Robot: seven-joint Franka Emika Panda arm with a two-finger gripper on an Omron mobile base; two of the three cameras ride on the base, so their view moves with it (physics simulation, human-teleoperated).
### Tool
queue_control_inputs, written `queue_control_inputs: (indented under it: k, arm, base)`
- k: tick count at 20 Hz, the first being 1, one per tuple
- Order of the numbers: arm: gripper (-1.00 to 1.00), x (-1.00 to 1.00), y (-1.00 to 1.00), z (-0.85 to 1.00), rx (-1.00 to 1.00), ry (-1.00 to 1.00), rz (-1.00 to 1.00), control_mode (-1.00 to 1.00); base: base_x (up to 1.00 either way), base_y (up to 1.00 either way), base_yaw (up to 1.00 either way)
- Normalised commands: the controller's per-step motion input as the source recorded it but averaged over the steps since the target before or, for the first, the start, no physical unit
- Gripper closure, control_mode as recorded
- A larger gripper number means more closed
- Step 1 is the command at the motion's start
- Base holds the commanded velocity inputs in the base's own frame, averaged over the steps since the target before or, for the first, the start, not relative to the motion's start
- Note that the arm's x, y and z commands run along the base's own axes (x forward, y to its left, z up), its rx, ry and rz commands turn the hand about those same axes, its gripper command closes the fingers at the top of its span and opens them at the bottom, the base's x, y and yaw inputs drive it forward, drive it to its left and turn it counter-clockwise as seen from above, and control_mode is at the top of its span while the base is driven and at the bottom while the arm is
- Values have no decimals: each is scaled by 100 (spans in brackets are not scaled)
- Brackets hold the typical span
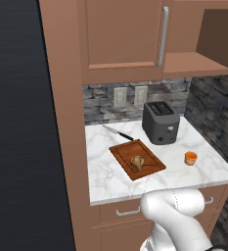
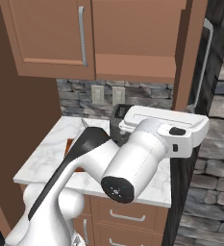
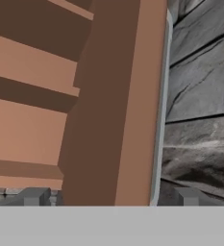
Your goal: Pick the bread, place it on the cutting board, pick the jam, place it on the counter, and close the cabinet.
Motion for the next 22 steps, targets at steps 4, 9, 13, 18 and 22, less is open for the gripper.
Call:
queue_control_inputs:
  k: [4, 9, 13, 18, 22]
  arm:
    - [-100, 18, -10, -4, 0, 0, 0, -100]
    - [-100, 20, -8, -6, 0, 0, 0, -100]
    - [-100, 26, -7, -8, 0, 0, 0, -100]
    - [-100, 23, -1, -14, 0, 0, 1, -100]
    - [-100, 31, 0, -23, 0, 0, 12, -100]
  base:
    - [0, 0, 0]
    - [0, 0, 0]
    - [0, 0, 0]
    - [0, 0, 0]
    - [0, 0, 0]
